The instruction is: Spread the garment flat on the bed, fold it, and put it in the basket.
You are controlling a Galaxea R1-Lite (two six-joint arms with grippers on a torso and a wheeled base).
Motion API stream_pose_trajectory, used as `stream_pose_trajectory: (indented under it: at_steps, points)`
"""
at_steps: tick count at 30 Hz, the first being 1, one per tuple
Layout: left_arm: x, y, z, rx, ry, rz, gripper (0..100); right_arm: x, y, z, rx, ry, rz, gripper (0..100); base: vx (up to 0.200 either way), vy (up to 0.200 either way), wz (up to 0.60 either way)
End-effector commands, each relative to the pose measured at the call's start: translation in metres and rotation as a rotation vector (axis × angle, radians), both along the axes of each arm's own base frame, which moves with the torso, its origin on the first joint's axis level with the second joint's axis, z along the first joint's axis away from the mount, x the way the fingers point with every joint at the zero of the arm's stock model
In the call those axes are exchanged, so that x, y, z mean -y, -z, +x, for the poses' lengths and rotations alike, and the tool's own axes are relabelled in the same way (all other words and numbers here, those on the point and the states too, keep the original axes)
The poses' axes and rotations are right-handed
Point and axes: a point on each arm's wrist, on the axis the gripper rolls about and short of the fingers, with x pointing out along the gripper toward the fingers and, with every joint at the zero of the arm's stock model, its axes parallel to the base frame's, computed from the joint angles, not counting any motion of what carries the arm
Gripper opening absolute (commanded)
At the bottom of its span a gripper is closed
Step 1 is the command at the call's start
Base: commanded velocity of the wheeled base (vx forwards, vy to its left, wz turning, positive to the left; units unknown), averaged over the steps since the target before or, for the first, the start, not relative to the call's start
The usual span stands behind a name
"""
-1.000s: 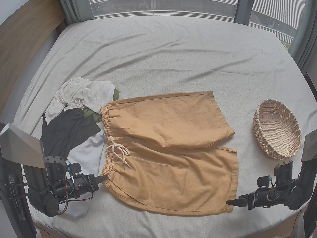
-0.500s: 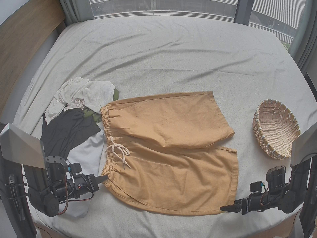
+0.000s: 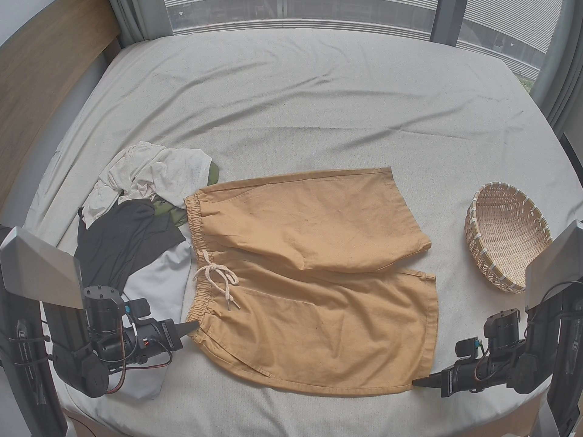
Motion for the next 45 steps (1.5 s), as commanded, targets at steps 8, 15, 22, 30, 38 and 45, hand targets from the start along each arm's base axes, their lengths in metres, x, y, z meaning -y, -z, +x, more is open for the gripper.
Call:
stream_pose_trajectory:
  at_steps: [8,15,22,30,38,45]
  points:
    - [-0.001,-0.008,0.001,0.03,-0.004,-0.009,0,0.0,-0.03,-0.003,0.108,-0.005,0.023,0,0.0,0.0,0.0]
    - [-0.005,-0.026,-0.005,0.078,0.031,-0.044,0,0.001,-0.063,-0.005,0.258,-0.018,0.08,0,0.0,0.0,0.0]
    - [-0.011,-0.046,-0.017,0.125,0.105,-0.101,0,0.001,-0.073,-0.005,0.317,-0.031,0.103,0,0.0,0.0,0.0]
    - [-0.016,-0.061,-0.027,0.161,0.134,-0.127,0,0.002,-0.086,0.002,0.408,0.014,0.164,0,0.0,0.0,0.0]
    - [-0.017,-0.059,-0.031,0.132,0.123,-0.141,0,0.008,-0.09,-0.002,0.388,0.03,0.176,0,0.0,0.0,0.0]
    - [-0.017,-0.054,-0.039,0.088,0.151,-0.15,0,0.008,-0.093,-0.009,0.355,0.025,0.169,0,0.0,0.0,0.0]
